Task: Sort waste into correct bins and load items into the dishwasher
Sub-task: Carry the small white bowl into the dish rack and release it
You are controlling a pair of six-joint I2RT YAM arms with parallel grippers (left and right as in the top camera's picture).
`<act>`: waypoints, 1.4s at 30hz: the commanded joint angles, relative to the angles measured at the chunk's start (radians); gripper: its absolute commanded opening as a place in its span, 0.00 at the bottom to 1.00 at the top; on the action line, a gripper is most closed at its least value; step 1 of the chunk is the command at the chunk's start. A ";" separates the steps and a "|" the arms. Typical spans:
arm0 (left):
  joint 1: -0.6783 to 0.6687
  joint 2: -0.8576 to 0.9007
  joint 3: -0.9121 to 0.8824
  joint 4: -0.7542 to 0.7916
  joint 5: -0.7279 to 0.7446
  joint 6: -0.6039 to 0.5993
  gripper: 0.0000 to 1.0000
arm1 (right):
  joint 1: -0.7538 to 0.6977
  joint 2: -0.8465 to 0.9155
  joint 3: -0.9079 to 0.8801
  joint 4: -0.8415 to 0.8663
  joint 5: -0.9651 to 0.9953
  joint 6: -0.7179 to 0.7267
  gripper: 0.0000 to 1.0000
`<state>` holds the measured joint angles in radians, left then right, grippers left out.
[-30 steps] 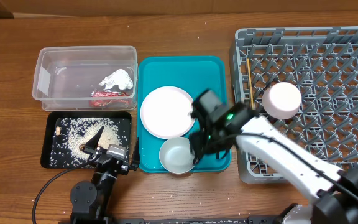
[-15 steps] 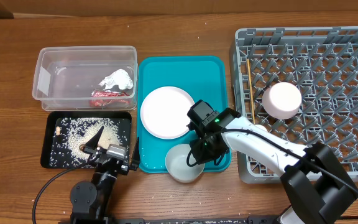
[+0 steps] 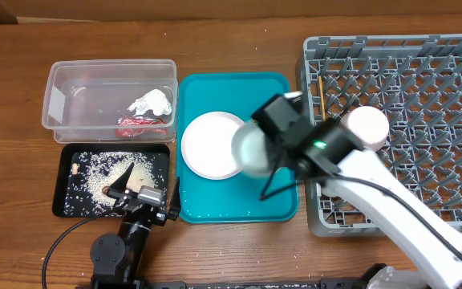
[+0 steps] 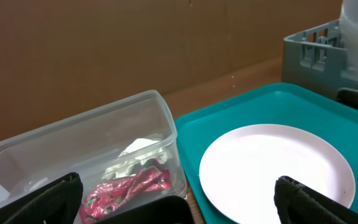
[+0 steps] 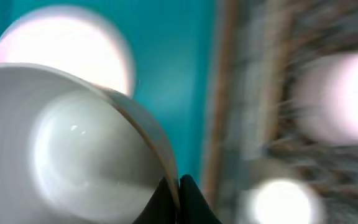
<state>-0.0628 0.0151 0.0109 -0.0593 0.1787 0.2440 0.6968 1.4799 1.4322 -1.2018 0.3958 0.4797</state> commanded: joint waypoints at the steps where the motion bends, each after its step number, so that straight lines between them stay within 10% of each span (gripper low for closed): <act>1: 0.012 -0.011 -0.006 0.002 -0.003 0.015 1.00 | -0.045 -0.050 0.016 -0.049 0.491 0.182 0.04; 8: 0.012 -0.011 -0.006 0.002 -0.003 0.015 1.00 | -0.299 -0.025 -0.013 -0.116 0.881 0.358 0.04; 19: 0.012 -0.011 -0.006 0.002 -0.003 0.015 1.00 | -0.716 0.181 -0.013 -0.063 0.858 0.199 0.04; 42: 0.012 -0.011 -0.006 0.002 -0.003 0.015 1.00 | -0.782 0.360 -0.013 0.029 0.946 0.039 0.04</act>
<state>-0.0570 0.0151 0.0109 -0.0593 0.1787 0.2440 -0.0845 1.8297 1.4155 -1.1732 1.2980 0.5301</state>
